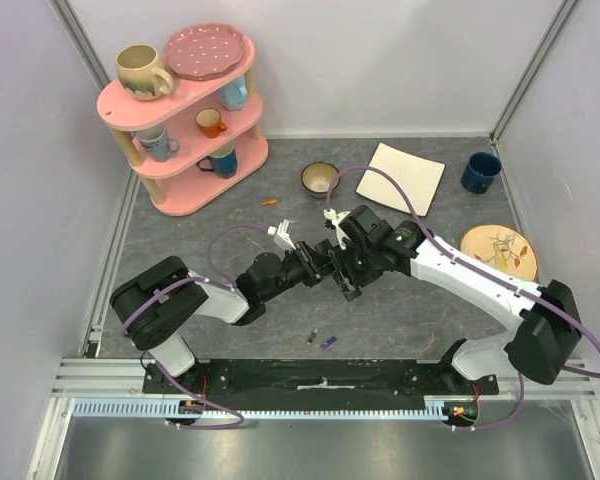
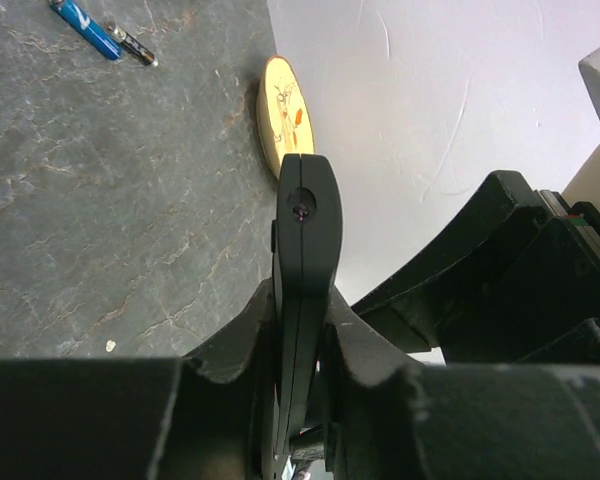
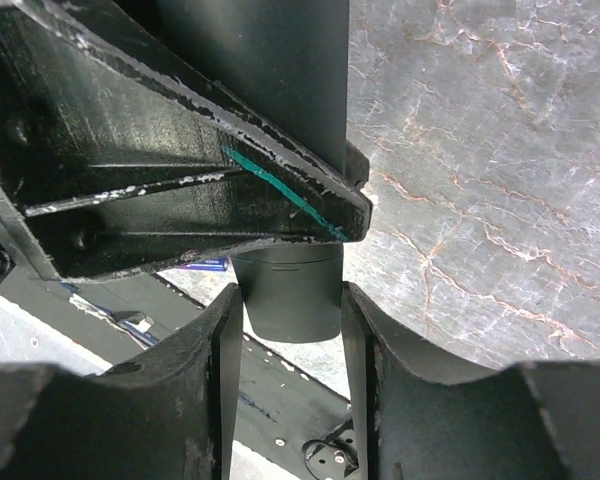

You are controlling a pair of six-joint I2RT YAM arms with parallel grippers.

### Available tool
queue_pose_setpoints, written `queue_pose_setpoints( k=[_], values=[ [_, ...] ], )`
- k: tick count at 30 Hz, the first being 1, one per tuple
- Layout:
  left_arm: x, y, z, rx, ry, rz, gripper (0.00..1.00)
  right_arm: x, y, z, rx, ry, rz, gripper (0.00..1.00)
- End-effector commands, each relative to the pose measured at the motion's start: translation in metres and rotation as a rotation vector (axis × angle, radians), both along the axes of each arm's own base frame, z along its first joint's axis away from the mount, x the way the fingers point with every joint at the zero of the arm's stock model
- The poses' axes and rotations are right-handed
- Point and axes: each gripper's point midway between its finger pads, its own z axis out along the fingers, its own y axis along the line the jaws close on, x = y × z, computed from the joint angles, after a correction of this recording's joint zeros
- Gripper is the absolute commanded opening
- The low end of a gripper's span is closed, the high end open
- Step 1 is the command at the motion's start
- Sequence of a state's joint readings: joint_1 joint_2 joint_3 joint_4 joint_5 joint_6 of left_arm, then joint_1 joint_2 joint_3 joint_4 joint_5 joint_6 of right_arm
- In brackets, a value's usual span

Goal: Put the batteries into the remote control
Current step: Load the battery cover into the remote control, then turn over the remote control at the center of the board.

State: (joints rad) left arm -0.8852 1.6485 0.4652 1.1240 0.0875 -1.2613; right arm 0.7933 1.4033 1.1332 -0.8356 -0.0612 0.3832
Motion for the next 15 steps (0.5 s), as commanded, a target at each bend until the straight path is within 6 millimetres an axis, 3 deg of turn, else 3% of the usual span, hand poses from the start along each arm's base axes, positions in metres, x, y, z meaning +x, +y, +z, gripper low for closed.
queue_pose_setpoints(
  k=[1,9,14,15],
  values=[
    [-0.064,-0.020,0.102,-0.270,-0.205,-0.260,0.02,0.042,0.016,0.020,0.126,-0.207,-0.015,0.48],
    [-0.056,-0.022,0.089,-0.202,-0.200,-0.227,0.02,0.023,0.006,0.050,0.159,-0.231,0.042,0.60],
    [-0.045,-0.022,0.072,-0.077,-0.219,-0.197,0.02,0.016,-0.010,0.086,0.165,-0.304,0.058,0.63],
    [-0.042,-0.021,0.072,-0.061,-0.233,-0.188,0.02,0.013,-0.011,0.101,0.195,-0.331,0.069,0.64]
  ],
)
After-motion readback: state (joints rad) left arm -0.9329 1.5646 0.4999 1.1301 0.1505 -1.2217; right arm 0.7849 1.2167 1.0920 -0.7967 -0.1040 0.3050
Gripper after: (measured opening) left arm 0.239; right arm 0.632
